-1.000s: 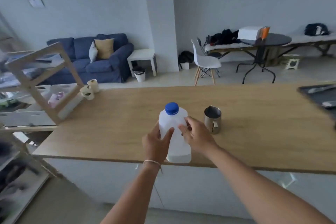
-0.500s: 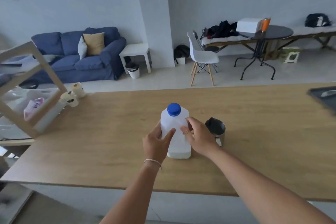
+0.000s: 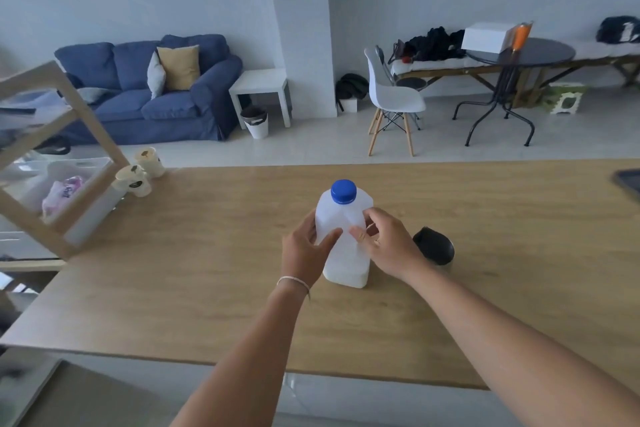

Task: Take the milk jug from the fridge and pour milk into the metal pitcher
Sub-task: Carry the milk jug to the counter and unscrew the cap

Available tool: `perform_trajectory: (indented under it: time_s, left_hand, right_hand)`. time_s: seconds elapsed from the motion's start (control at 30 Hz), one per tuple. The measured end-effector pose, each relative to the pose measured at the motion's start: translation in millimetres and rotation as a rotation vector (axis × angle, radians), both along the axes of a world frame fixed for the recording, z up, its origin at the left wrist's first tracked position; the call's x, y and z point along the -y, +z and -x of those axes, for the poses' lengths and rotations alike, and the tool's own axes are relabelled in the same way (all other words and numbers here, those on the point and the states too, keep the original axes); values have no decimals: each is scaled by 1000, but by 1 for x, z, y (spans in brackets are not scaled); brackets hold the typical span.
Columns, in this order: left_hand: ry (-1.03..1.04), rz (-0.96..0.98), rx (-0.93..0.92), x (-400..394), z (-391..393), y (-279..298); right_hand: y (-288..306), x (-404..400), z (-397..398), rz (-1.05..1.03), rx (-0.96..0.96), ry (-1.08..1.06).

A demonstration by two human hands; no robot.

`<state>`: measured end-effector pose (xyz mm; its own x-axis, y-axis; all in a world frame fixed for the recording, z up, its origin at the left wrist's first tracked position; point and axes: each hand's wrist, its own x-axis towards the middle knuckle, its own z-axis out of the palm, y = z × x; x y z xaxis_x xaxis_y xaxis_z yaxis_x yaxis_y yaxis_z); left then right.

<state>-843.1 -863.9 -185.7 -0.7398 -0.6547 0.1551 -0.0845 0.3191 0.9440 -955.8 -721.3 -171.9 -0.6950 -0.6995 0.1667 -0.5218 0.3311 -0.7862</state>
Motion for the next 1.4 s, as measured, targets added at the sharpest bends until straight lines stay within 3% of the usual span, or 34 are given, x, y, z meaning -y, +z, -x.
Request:
perform_trajectory:
  time_s: [0.1, 0.2, 0.3, 0.37, 0.47, 0.6, 0.7, 1.13, 1.4]
  left_hand:
    - [-54, 7, 24, 12, 1, 0]
    - [-51, 18, 43, 15, 2, 0]
    - [227, 132, -63, 1, -2, -2]
    - [314, 169, -124, -21, -2, -1]
    - [184, 125, -2, -48, 4, 1]
    - [160, 112, 118, -55, 23, 1]
    - [142, 68, 134, -53, 27, 0]
    - [55, 204, 81, -45, 10, -13]
    - [-79, 226, 107, -29, 2, -11]
  right_hand:
    - [9, 2, 5, -63, -35, -25]
    - [32, 6, 10, -15, -236, -145]
    - [65, 23, 14, -14, -421, -130]
    - [85, 36, 19, -137, -468, -52]
    - [99, 49, 26, -344, -557, -5]
    - [101, 55, 30, -450, -615, -10]
    - [101, 54, 27, -453, -619, 17]
    - [97, 52, 23, -370, -486, 187]
    - [105, 52, 26, -480, -478, 276]
